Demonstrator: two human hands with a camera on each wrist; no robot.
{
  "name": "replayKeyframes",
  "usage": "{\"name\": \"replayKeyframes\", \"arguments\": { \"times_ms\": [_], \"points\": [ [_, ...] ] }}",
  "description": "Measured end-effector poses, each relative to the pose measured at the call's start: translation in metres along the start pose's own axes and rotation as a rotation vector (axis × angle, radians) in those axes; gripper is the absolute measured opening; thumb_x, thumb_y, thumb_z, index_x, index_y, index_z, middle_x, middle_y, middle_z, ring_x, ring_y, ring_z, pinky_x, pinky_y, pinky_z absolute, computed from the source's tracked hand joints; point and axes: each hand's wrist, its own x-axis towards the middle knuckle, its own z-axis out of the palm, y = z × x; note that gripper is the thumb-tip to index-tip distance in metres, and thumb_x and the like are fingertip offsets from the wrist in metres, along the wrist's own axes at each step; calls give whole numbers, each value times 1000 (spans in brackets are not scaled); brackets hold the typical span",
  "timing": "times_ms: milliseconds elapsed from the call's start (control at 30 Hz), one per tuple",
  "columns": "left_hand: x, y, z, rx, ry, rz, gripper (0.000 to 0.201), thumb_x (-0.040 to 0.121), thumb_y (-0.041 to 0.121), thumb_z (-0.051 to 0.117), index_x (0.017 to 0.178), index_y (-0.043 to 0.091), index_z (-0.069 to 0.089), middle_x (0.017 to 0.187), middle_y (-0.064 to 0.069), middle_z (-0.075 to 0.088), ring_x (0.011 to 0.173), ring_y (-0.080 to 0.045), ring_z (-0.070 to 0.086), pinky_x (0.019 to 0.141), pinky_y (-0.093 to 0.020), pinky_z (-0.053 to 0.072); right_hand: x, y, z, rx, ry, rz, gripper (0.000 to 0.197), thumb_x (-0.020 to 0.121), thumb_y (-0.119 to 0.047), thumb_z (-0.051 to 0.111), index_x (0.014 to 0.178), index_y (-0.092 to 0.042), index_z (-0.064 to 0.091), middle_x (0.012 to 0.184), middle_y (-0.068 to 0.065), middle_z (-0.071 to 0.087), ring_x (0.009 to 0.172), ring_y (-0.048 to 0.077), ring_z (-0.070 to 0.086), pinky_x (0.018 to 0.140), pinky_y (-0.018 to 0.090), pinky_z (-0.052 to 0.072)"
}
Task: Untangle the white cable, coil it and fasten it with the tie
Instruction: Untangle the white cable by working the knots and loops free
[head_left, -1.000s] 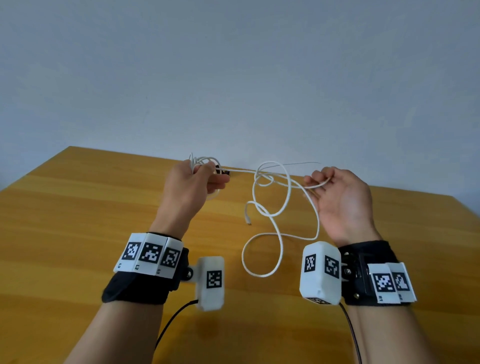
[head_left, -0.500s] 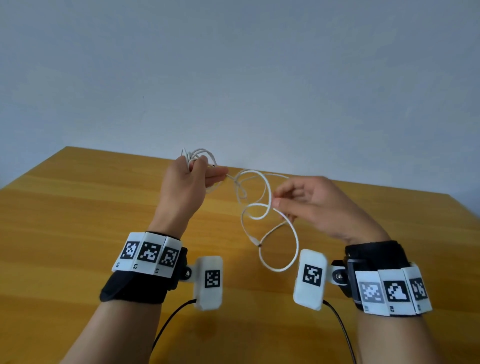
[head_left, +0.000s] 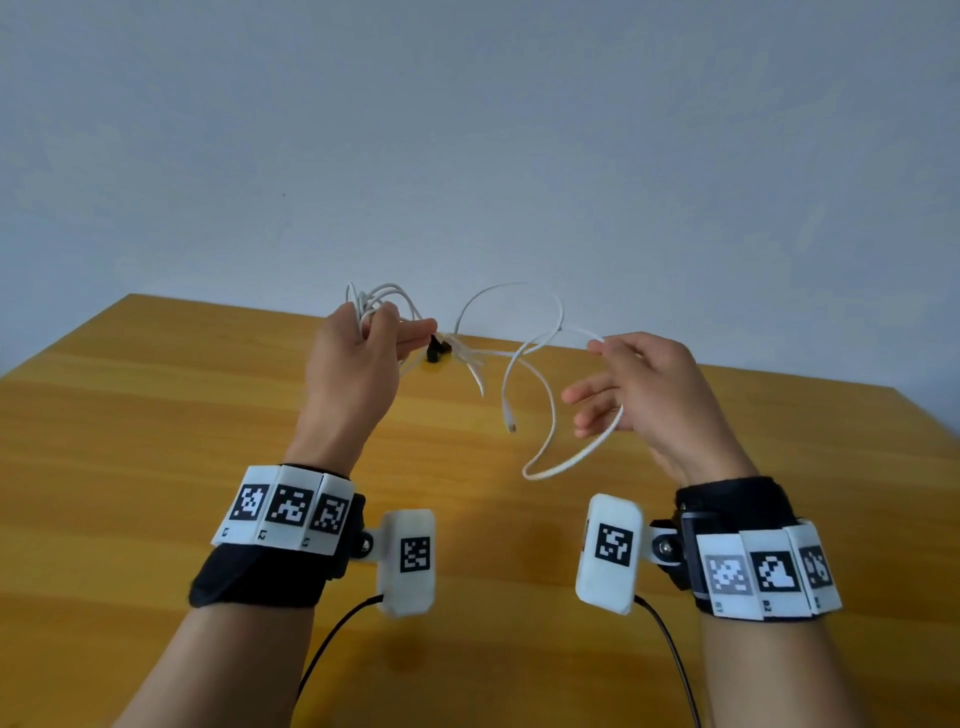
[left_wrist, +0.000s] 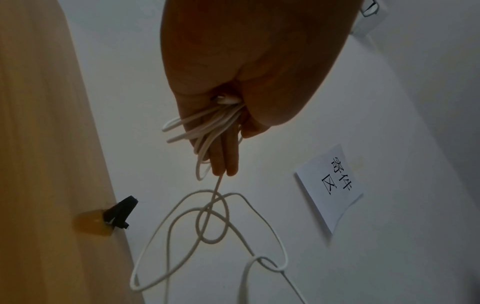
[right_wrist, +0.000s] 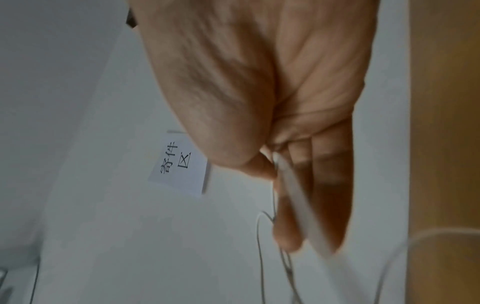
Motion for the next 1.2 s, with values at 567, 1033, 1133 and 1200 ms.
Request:
{"name": "replayKeyframes", "arguments": {
  "times_ms": [567,1033,1133,1200],
  "points": [
    [-10,13,1,328,-393,-75,37,99,24,48,85,18,81,77,16,79,80,11,63,74,-26,44,10,7,3,113,228,-81,16,113,-19,29,111,-13,43,69,6,77,56,19,68,53,30,54],
    [-9,16,-1,-64,-169,-10,39,100,10,40,85,2,75,88,-3,82,106,-4,72,103,-33,52,11,14,-16,-397,292,125,50,109,-27,42,155,-9,35,133,5,59,110,23,61,88,37,49],
    [-9,17,-1,-109,-182,-16,38,102,10,39,88,3,74,91,-3,82,107,-7,73,102,-33,52,9,11,-16,-583,262,81,55,105,-35,52,156,-17,36,159,8,35,149,28,29,107,39,39],
    [-8,17,-1,-142,-199,-34,34,103,10,39,98,-5,69,93,-5,82,106,-10,74,102,-33,53,8,11,-11,-522,230,-84,39,102,-31,59,140,-25,57,147,-3,52,142,16,43,98,25,40]
  ]
}}
